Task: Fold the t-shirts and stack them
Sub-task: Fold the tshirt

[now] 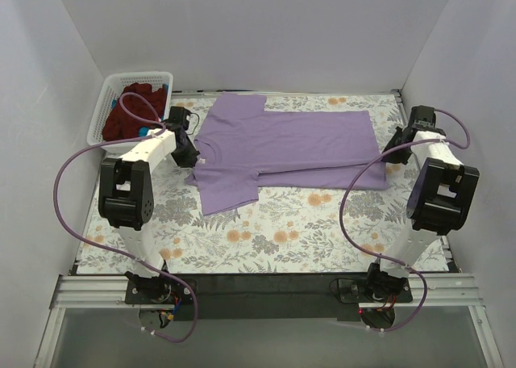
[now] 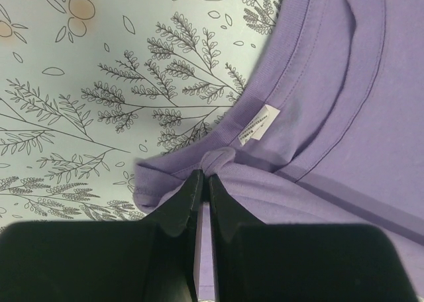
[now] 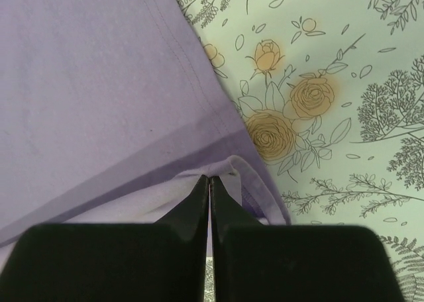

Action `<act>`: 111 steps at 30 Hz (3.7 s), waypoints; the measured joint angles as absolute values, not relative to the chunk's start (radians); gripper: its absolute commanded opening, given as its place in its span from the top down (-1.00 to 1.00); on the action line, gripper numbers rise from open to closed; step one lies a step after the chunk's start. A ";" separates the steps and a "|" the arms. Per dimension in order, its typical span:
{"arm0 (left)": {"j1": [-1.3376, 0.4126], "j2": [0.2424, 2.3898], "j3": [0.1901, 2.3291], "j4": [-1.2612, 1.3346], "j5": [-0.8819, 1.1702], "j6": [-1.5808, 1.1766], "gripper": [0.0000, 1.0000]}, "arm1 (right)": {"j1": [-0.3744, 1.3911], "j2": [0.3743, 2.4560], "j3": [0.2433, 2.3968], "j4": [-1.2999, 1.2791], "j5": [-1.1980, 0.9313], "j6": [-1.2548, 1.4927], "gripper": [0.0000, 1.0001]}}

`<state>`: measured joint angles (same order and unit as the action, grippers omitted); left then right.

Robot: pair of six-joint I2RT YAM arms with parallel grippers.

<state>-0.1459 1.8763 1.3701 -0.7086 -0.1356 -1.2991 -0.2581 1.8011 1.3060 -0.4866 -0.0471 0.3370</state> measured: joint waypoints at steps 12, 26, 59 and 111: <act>-0.137 1.879 1.370 -0.689 -0.139 -1.309 1.00 | -0.247 1.878 1.324 -0.449 -0.056 0.334 0.97; -0.128 1.880 1.356 -0.638 -0.154 -1.296 0.00 | -0.229 1.905 1.345 -0.446 -0.044 0.300 -0.34; -0.590 1.628 0.934 -0.657 -0.368 -1.442 0.28 | 0.434 1.067 0.672 -0.430 -0.094 0.342 -0.66; -0.411 2.268 1.875 -0.381 -0.438 -1.032 -0.19 | 0.445 1.469 0.857 -0.362 -0.117 0.188 -0.57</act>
